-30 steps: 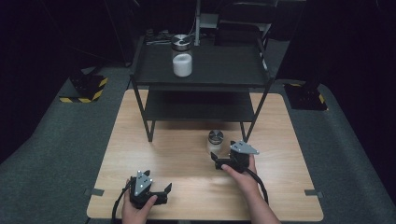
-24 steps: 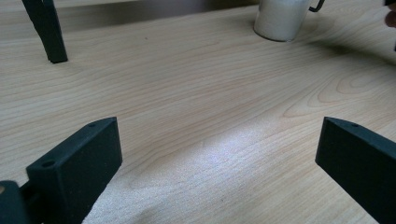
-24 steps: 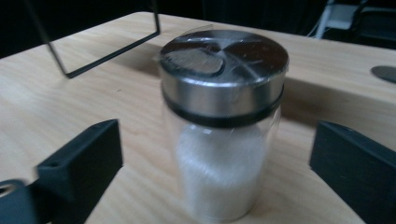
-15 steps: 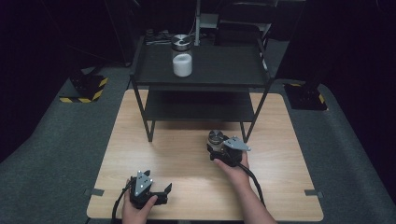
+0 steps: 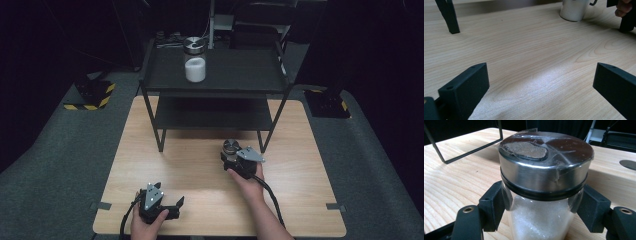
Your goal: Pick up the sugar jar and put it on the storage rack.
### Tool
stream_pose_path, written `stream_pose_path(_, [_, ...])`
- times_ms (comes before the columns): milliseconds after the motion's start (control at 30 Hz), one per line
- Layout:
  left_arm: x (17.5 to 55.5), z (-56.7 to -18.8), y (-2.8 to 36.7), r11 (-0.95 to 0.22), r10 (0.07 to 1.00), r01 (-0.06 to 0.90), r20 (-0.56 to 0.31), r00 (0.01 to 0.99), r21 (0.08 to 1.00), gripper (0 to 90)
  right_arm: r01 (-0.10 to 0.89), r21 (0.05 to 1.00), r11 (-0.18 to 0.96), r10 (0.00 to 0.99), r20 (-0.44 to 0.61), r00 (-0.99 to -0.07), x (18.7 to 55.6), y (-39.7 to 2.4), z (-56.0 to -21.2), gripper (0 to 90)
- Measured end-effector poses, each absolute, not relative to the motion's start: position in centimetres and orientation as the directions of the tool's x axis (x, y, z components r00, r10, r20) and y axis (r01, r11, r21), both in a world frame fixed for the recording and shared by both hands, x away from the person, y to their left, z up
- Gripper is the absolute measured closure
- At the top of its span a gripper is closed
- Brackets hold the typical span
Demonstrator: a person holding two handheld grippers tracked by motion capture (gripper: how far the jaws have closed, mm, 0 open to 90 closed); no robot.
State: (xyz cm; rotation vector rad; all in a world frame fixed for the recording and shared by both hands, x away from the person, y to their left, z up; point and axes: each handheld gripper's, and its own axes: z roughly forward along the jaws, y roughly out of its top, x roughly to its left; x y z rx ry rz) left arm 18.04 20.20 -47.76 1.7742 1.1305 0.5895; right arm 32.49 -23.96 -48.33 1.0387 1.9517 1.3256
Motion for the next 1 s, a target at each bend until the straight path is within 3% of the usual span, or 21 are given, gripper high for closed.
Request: stream_pose_path(1000, [18.1,-47.7,20.2,-0.161,0.88,0.444,-0.075,0.468,0.882,0.6,0.227,0.961,0.16,0.866,-0.026,-0.5,26.0,-28.5,-45.4,30.5])
